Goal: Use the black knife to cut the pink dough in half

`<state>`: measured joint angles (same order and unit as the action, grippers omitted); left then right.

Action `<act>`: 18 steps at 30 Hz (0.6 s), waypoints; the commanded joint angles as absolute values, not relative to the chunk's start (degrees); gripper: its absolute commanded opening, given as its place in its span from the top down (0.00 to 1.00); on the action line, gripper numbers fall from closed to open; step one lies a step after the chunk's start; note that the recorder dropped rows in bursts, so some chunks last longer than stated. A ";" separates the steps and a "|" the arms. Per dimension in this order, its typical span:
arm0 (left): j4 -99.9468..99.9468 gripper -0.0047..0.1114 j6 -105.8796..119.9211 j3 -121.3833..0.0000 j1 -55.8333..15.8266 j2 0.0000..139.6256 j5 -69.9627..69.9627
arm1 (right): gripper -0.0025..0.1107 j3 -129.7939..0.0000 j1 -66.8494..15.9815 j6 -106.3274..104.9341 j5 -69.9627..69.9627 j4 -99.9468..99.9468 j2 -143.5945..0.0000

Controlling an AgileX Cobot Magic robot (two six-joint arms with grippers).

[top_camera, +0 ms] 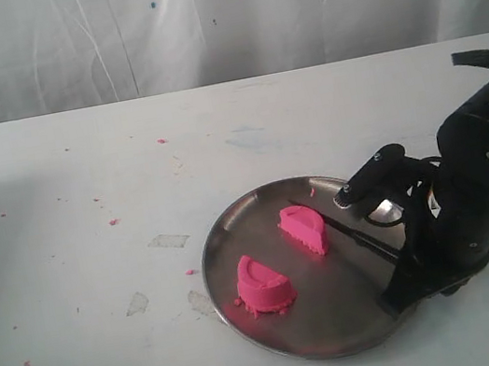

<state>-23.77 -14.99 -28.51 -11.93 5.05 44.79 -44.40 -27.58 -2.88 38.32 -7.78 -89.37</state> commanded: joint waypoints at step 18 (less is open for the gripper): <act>-23.21 0.96 -14.95 -26.00 -11.83 4.69 43.42 | 0.98 -48.03 -27.41 1.62 32.27 -7.73 -95.66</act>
